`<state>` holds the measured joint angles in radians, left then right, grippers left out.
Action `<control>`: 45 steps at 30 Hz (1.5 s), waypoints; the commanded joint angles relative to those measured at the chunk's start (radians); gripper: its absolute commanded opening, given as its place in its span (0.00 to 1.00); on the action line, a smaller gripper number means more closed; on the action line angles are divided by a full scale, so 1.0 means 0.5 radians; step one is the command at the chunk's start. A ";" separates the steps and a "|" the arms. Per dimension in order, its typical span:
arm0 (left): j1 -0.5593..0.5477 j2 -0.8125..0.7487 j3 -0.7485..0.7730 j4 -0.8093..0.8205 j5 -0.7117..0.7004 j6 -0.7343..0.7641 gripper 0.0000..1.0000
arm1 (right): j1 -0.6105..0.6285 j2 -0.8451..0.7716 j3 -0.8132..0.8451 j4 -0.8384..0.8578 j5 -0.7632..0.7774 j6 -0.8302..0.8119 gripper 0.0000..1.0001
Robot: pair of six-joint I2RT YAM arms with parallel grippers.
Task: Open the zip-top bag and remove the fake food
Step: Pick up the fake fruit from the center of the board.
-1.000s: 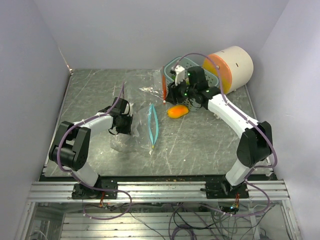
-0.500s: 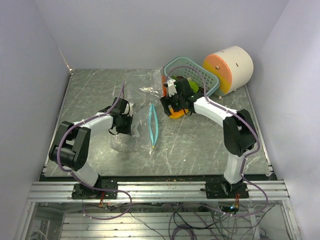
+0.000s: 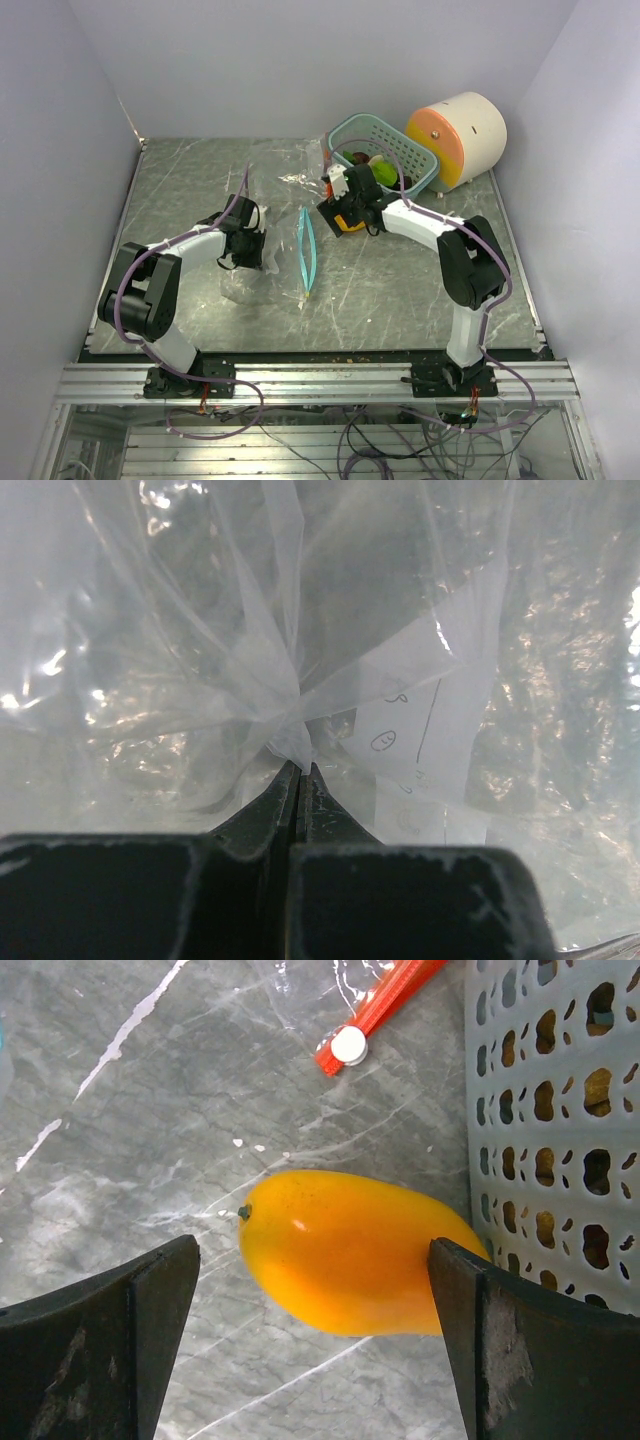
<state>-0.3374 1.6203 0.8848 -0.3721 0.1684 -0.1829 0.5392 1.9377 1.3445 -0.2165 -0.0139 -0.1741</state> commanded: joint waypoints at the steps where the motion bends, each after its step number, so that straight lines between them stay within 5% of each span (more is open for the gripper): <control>1: 0.012 0.009 0.020 -0.043 0.029 0.033 0.07 | 0.002 0.064 -0.135 -0.129 0.065 -0.039 0.96; 13: 0.012 -0.008 0.019 -0.049 0.017 0.035 0.07 | 0.005 0.144 -0.108 -0.082 0.325 -0.058 0.86; 28: 0.011 -0.007 0.025 -0.039 0.040 0.038 0.07 | 0.108 -0.146 -0.081 -0.170 0.271 0.174 0.40; 35: 0.012 -0.005 0.025 -0.040 0.050 0.036 0.07 | 0.086 -0.350 0.168 -0.236 0.166 0.240 0.36; 45: 0.012 -0.032 0.019 -0.045 0.045 0.038 0.07 | -0.332 -0.187 0.719 -0.284 -0.015 0.407 0.36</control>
<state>-0.3374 1.6203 0.8848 -0.3866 0.1703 -0.1749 0.4294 1.7985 1.6421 -0.3424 -0.0124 -0.0048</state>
